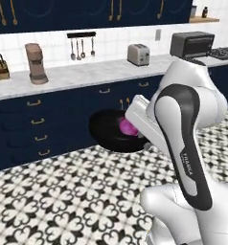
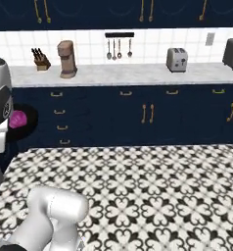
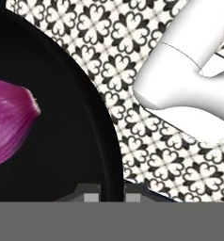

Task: Pick the onion from the sink and place it in the bowl. Then pick the bowl and place it in the microwave. Then close the microwave door and press the start button.

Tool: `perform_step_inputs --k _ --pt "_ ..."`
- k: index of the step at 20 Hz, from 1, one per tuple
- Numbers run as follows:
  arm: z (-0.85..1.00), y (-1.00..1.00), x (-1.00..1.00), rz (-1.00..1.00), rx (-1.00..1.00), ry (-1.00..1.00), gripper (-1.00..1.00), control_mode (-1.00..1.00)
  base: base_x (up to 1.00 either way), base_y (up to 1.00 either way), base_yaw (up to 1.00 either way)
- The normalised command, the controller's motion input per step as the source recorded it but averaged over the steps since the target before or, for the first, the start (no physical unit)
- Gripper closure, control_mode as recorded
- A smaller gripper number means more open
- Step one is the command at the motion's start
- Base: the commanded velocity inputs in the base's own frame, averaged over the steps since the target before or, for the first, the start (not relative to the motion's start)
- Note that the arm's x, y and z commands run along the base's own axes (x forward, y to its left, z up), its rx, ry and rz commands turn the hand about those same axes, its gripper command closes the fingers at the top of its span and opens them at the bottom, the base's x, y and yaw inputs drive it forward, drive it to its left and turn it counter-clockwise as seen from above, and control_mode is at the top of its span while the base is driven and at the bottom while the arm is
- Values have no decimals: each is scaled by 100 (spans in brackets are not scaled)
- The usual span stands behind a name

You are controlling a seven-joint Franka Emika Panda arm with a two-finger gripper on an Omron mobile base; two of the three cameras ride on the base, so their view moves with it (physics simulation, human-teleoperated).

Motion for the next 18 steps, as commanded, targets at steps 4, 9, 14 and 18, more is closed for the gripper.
perform_step_inputs --k 4,9,14,18 --pt "0 0 0 0 0 0 100 100 1 -86 -62" --pt "0 0 0 0 0 0 100 100 9 -82 -65" --pt "0 0 0 0 0 0 100 100 16 -78 -67" --pt "0 0 0 0 0 0 100 100 17 -79 -67"
